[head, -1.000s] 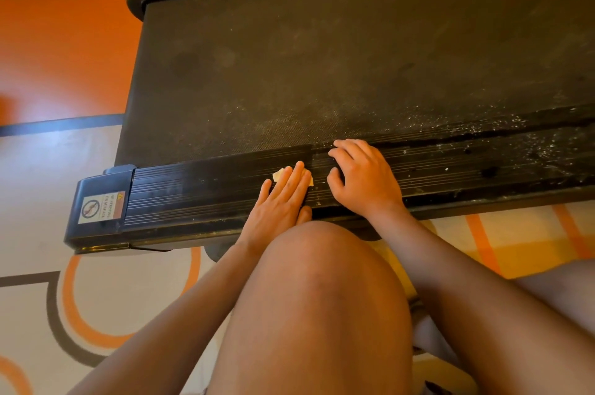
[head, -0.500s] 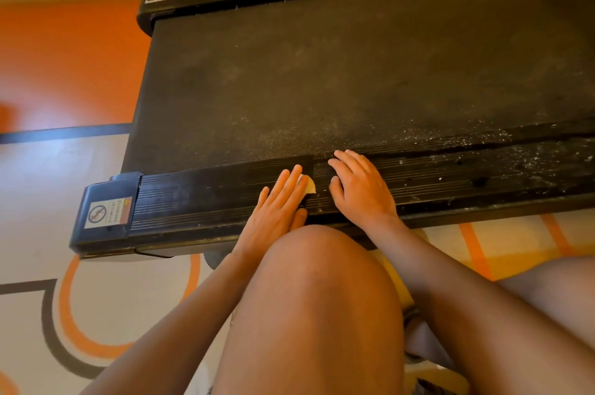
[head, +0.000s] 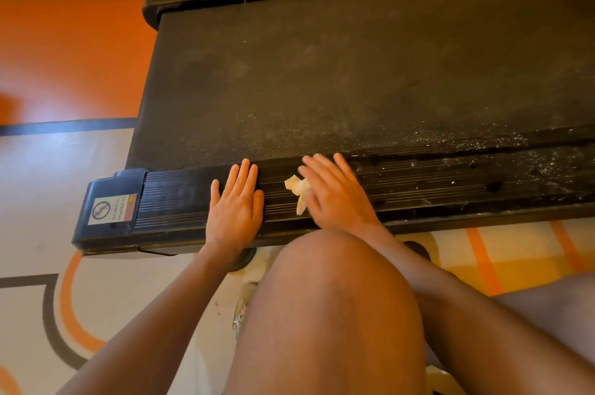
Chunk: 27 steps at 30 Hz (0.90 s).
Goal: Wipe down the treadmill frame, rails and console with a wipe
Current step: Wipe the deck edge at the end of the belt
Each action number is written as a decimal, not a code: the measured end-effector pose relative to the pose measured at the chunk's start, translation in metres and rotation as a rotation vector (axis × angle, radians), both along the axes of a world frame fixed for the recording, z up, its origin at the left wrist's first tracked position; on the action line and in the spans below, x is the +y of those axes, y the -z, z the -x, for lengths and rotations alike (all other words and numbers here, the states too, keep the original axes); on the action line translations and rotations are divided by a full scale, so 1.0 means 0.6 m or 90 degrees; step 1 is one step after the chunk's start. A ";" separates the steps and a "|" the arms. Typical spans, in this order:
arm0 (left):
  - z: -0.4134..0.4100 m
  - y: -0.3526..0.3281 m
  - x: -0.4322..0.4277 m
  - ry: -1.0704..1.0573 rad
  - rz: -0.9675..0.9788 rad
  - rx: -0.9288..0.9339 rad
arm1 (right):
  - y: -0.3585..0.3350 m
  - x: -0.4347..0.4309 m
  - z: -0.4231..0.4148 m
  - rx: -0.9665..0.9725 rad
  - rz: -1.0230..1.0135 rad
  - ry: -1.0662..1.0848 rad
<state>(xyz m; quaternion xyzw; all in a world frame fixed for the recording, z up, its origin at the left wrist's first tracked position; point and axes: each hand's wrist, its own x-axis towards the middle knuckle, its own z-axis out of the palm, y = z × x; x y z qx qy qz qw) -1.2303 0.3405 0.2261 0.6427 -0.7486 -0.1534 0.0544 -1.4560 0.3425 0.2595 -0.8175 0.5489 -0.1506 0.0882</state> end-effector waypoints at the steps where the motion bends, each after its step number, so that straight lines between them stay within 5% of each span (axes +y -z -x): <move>1: 0.000 0.002 0.000 0.000 0.001 -0.005 | 0.002 0.006 -0.018 0.030 -0.001 -0.037; 9: 0.037 -0.001 -0.024 -0.079 -0.016 0.004 | 0.029 0.056 -0.044 0.234 -0.088 -0.020; 13: 0.048 0.001 -0.030 -0.110 0.005 0.021 | 0.013 0.045 -0.045 0.163 -0.187 -0.006; 27: 0.041 -0.003 -0.024 -0.083 0.040 0.056 | 0.010 0.053 -0.068 0.090 -0.182 0.153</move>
